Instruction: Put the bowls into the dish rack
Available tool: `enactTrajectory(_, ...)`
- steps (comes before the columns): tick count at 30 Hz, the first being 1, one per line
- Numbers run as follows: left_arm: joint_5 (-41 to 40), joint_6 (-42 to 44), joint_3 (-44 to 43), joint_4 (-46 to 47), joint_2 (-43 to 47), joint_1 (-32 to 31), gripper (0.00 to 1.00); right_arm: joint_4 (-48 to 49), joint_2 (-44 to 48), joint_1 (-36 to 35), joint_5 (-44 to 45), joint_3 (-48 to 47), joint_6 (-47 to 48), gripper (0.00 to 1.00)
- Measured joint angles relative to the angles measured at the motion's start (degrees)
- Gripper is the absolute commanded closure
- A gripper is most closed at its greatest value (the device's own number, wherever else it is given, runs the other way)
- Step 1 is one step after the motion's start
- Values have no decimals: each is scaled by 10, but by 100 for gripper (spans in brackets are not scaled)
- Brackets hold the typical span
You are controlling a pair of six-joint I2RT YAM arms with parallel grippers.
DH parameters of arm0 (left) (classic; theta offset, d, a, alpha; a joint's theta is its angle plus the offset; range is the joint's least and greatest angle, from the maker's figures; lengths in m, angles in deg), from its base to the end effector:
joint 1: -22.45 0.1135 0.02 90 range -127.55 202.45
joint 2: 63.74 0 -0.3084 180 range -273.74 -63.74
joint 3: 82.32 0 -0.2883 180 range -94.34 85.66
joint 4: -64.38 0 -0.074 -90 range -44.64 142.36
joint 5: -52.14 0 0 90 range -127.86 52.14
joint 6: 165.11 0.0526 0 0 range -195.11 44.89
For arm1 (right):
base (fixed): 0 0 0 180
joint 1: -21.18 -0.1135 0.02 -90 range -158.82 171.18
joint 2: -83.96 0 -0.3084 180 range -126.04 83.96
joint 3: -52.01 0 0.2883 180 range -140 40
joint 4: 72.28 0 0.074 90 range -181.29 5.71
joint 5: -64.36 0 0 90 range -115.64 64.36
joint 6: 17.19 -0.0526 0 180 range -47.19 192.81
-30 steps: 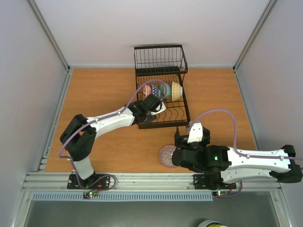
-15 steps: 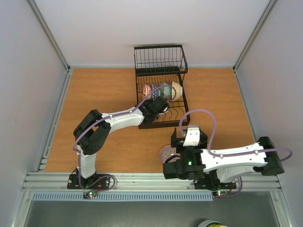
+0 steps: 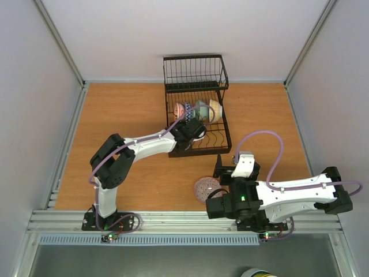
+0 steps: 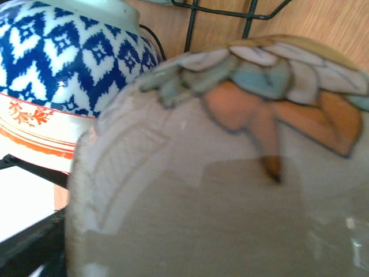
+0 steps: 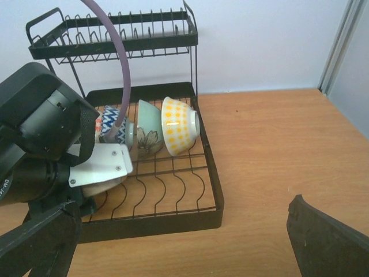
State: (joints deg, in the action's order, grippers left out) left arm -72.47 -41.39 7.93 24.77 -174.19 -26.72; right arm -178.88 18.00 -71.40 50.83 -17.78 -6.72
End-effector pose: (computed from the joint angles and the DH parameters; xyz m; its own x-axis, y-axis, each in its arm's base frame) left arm 0.3204 -0.3251 0.1987 -0.2288 0.9636 -0.1381 0.6803 0.2597 0.6854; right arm 0.0438 0.1651 0.3302 -0.2123 -0.3985 -0.8922 -0.0839 0.9171 -0.3897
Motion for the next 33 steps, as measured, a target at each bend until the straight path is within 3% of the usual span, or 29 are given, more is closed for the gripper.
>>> enactTrajectory(15, 34, -5, -14, -23, 0, -1, 1, -1, 6, 0, 0, 8, -12, 1)
enactTrajectory(33, 317, -37, -35, -148, 79, -14, 1, -5, 7, 0, -10, -3, 7, 1)
